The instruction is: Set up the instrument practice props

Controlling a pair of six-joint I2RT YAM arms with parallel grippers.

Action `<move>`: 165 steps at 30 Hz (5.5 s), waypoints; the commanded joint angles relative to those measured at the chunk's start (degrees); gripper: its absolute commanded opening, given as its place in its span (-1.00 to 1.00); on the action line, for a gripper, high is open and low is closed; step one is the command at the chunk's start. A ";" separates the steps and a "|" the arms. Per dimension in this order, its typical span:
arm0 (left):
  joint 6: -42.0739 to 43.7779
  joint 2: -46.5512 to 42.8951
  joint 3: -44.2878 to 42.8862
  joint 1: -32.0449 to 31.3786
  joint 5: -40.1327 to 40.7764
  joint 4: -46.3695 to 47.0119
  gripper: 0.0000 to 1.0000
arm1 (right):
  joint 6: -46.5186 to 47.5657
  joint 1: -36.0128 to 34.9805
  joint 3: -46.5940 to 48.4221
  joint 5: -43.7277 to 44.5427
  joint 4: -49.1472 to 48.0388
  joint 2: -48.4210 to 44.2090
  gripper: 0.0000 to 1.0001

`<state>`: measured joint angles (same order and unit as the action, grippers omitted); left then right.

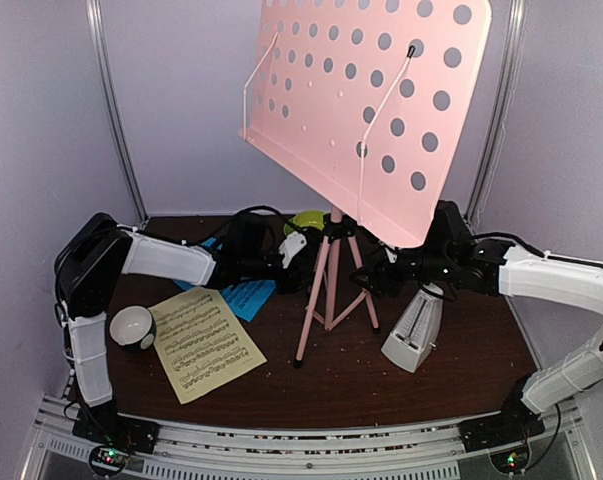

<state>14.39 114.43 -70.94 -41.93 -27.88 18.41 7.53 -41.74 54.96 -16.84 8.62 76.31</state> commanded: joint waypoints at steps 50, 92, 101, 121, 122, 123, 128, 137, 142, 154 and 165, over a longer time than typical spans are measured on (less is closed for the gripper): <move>-26.86 -19.67 27.77 -13.71 19.46 13.18 0.35 | 6.75 1.31 7.80 -4.56 9.58 5.90 -1.00; -31.76 -10.95 18.46 -7.62 31.74 -8.43 -1.00 | 11.54 1.83 11.46 18.95 6.97 8.40 -1.00; -27.68 -11.23 16.03 -1.53 24.01 -12.44 -1.00 | 13.96 4.58 17.63 15.11 9.08 13.70 -1.00; -35.86 -20.67 38.20 -5.05 20.10 -9.87 -1.00 | 16.31 13.79 9.89 13.25 18.25 7.50 -1.00; -36.10 -19.68 37.38 -5.68 20.33 -9.65 -1.00 | 16.25 13.83 10.41 12.62 17.93 8.11 -1.00; -36.41 -18.50 35.88 -6.37 20.44 -9.69 -1.00 | 16.22 13.79 11.53 11.80 17.84 9.05 -1.00; -40.41 -12.58 27.63 -9.08 22.08 -8.14 -1.00 | 16.03 13.72 16.65 8.86 14.45 13.49 -1.00; -47.33 -5.90 18.89 -13.81 28.43 -7.97 -1.00 | 18.79 13.92 19.06 10.43 7.36 15.46 -0.38; -51.09 -3.34 15.60 -17.00 30.89 -8.14 -1.00 | 19.54 13.96 19.00 10.78 3.70 15.26 0.12; -59.31 1.63 9.95 -18.48 33.51 -6.18 -0.94 | 8.18 12.87 7.08 14.31 -0.64 2.14 0.91; -48.33 3.39 5.98 -19.85 29.98 0.38 -0.22 | -6.97 12.82 -0.09 15.73 -0.54 -3.91 0.83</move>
<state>-34.74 116.71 -68.10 -61.93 5.72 19.40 8.82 -28.67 57.78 -1.45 9.47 74.46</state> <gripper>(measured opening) 0.293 0.916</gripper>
